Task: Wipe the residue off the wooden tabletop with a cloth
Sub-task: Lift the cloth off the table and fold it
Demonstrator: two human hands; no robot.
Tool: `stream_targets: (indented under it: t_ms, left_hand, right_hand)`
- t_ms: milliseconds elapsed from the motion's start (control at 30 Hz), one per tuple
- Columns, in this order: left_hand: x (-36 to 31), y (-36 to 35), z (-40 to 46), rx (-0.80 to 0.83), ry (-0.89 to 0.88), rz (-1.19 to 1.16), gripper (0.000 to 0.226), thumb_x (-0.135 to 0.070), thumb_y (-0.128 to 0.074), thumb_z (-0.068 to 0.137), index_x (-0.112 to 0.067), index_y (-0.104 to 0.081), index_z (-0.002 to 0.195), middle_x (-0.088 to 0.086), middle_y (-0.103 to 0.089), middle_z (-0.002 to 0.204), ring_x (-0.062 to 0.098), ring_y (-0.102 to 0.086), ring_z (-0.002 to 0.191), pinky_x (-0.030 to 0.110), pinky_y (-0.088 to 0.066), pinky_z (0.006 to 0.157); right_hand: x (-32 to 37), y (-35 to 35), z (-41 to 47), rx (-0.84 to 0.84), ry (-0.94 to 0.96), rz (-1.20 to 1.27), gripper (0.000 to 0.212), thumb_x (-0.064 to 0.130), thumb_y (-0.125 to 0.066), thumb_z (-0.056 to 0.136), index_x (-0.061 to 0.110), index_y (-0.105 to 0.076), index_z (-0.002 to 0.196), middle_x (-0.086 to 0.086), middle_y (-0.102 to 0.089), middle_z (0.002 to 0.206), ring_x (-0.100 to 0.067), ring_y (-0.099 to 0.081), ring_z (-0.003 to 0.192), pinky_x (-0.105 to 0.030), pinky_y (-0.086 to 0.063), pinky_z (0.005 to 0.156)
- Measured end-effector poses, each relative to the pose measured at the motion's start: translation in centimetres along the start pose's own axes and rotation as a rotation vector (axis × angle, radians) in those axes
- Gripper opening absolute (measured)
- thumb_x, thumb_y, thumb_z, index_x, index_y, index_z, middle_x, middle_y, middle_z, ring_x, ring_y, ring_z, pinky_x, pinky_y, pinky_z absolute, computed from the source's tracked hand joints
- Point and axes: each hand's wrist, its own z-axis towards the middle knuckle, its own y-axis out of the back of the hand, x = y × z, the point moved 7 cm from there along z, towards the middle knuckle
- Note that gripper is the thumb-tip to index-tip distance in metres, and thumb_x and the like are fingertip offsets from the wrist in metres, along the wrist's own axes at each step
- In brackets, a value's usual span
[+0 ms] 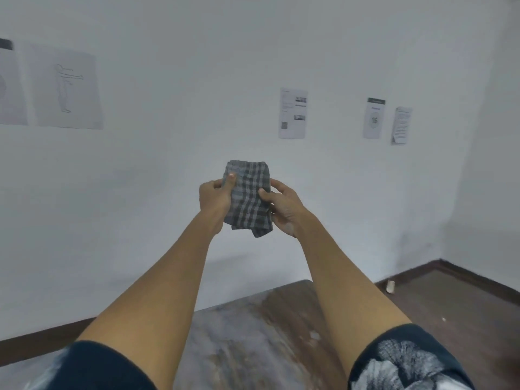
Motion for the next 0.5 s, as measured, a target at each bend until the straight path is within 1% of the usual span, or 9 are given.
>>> stream_targets:
  t_ms: [167,267,333,433,500]
  left_hand:
    - [3.6,-7.1,-3.4,0.145,0.081,-0.007,0.035,-0.039,-0.048,0.094,-0.014,-0.057,0.072,-0.003,-0.060,0.073,0.012,-0.058,0.064,0.022,-0.044,0.051]
    - [5.9,-11.4,-5.7,0.216,0.132,-0.023,0.035,-0.039,-0.047,0.095,-0.013,-0.058,0.073,-0.002,-0.060,0.073,0.012,-0.058,0.063,0.021,-0.044,0.050]
    - [7.5,-14.2,-7.2,0.254,0.175,-0.027,0.035,-0.039,-0.047,0.095,-0.010,-0.060,0.079,-0.001,-0.060,0.076,0.012,-0.058,0.065,0.021,-0.044,0.052]
    - [10.0,-19.1,-9.6,0.319,0.226,-0.019,0.039,-0.041,-0.046,0.094,-0.005,-0.062,0.094,0.003,-0.062,0.088,0.015,-0.058,0.070,0.021,-0.045,0.054]
    - [11.4,-22.3,-11.2,0.353,0.242,-0.007,0.041,-0.041,-0.045,0.094,-0.004,-0.062,0.095,0.006,-0.062,0.091,0.015,-0.058,0.071,0.021,-0.046,0.054]
  right_hand:
    - [-0.7,8.5,-3.5,-0.168,-0.016,-0.012,0.031,0.000,-0.055,0.091,0.016,-0.055,0.117,-0.006,-0.065,0.104,-0.023,-0.062,0.096,-0.036,-0.054,0.078]
    - [-1.1,13.5,-5.9,-0.248,-0.025,0.003,0.028,-0.001,-0.055,0.090,0.016,-0.056,0.112,-0.007,-0.066,0.104,-0.022,-0.063,0.094,-0.034,-0.054,0.074]
    - [-1.4,16.7,-7.5,-0.294,-0.036,0.024,0.026,-0.002,-0.055,0.090,0.018,-0.057,0.107,-0.007,-0.066,0.101,-0.022,-0.064,0.092,-0.033,-0.054,0.072]
    - [-1.7,22.0,-9.7,-0.373,-0.042,0.033,0.028,-0.003,-0.055,0.090,0.017,-0.056,0.109,-0.008,-0.066,0.099,-0.021,-0.063,0.091,-0.033,-0.053,0.072]
    - [-2.2,25.7,-11.1,-0.423,-0.059,0.038,0.029,-0.003,-0.055,0.090,0.016,-0.055,0.111,-0.008,-0.066,0.098,-0.021,-0.063,0.090,-0.034,-0.054,0.074]
